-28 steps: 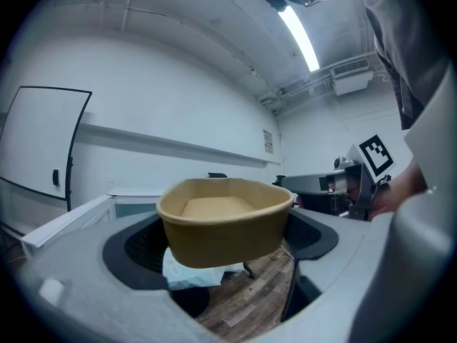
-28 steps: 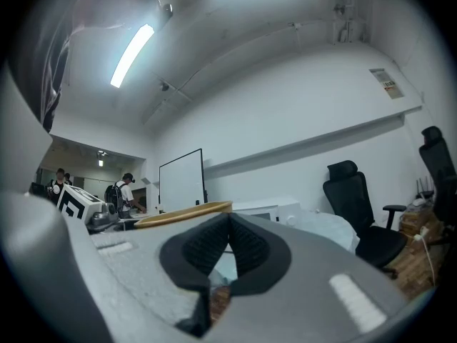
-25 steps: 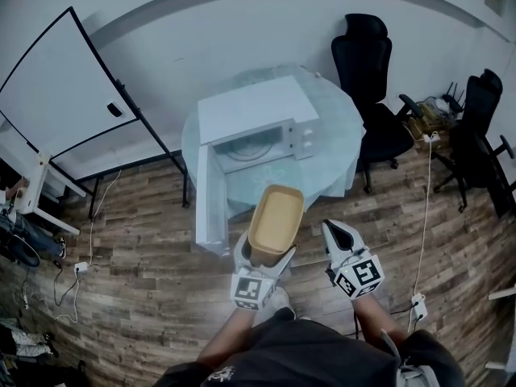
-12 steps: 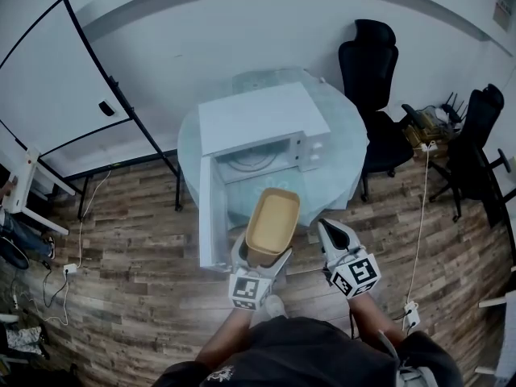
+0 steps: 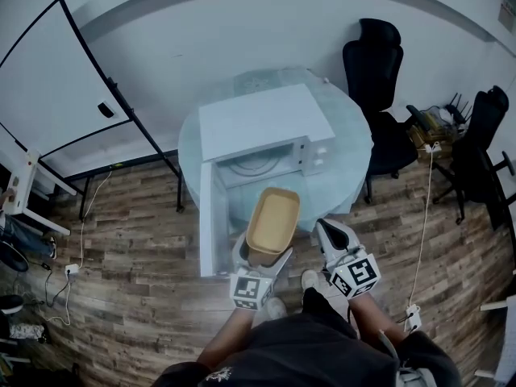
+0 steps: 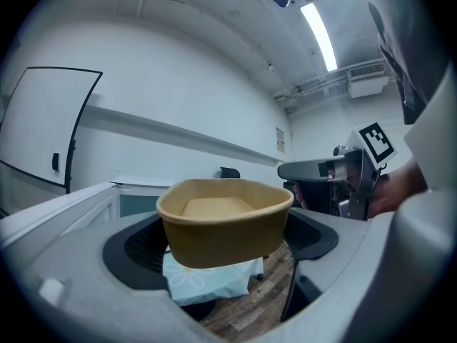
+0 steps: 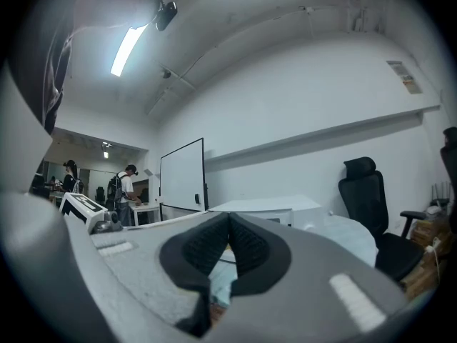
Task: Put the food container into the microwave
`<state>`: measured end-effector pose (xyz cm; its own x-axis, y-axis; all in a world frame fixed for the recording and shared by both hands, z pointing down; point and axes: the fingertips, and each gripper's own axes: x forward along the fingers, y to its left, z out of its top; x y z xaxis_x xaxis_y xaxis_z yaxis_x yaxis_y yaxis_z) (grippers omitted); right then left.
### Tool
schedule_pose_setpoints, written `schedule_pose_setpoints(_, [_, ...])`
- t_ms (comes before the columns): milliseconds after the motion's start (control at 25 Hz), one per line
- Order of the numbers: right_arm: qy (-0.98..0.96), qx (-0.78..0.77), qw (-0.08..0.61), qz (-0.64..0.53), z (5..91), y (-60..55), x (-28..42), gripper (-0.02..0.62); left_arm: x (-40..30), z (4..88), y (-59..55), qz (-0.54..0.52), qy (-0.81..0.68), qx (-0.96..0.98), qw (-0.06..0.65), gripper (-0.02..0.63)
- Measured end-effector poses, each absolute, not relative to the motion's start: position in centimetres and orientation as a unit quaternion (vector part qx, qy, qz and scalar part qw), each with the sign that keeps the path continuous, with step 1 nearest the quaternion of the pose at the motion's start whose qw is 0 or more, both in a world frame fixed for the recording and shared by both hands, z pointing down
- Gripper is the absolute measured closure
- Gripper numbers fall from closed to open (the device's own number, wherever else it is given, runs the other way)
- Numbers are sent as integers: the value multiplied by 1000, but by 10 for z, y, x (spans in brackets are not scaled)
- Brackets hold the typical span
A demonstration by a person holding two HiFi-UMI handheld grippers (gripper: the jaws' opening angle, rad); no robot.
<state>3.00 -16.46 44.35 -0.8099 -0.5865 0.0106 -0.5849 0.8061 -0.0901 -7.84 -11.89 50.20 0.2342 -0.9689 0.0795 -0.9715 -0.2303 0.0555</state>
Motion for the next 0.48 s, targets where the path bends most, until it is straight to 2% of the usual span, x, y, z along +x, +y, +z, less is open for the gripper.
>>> schedule_pose_setpoints(480, [966, -252, -1, -56, 459, -240, 18, 594, -80, 521, -185, 28, -657, 750, 65, 101])
